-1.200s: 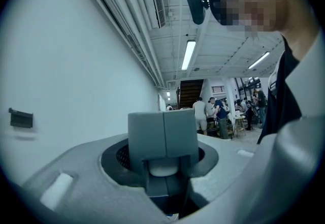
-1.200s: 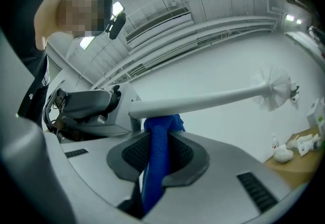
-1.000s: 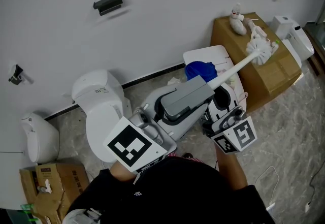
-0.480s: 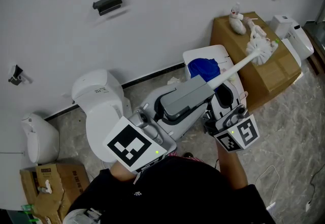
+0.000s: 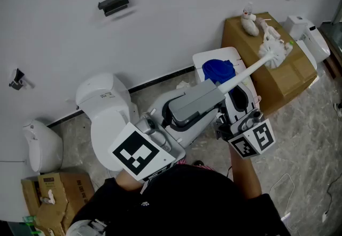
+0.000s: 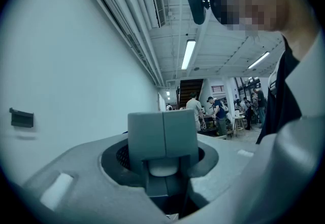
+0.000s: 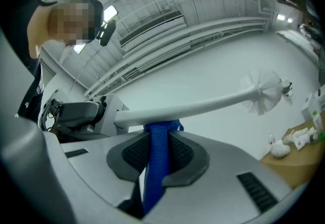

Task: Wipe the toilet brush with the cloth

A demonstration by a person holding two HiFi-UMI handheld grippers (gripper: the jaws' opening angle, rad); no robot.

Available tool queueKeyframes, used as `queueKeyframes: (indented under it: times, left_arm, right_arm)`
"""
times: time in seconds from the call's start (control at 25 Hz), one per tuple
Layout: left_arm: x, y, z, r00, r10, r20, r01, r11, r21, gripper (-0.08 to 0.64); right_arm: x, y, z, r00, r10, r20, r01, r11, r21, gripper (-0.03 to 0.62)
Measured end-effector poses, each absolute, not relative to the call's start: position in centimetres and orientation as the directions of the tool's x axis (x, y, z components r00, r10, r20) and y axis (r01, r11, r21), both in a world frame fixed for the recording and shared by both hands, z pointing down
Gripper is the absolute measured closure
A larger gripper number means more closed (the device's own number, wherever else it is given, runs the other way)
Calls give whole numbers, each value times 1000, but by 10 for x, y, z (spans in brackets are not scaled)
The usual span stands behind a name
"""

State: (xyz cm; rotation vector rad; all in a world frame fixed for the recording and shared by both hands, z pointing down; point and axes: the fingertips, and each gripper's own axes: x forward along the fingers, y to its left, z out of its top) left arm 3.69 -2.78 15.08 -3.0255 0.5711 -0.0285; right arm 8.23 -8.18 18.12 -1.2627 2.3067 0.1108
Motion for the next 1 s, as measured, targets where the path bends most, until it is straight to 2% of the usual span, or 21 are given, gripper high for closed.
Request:
queueKeyframes:
  times: [1.0]
  left_arm:
    - [28,-31,150,938,-348,7,-347,-936,-65,391]
  right_arm:
    - [132,-102,187,-320,-836,-446,-865,450,-223,526]
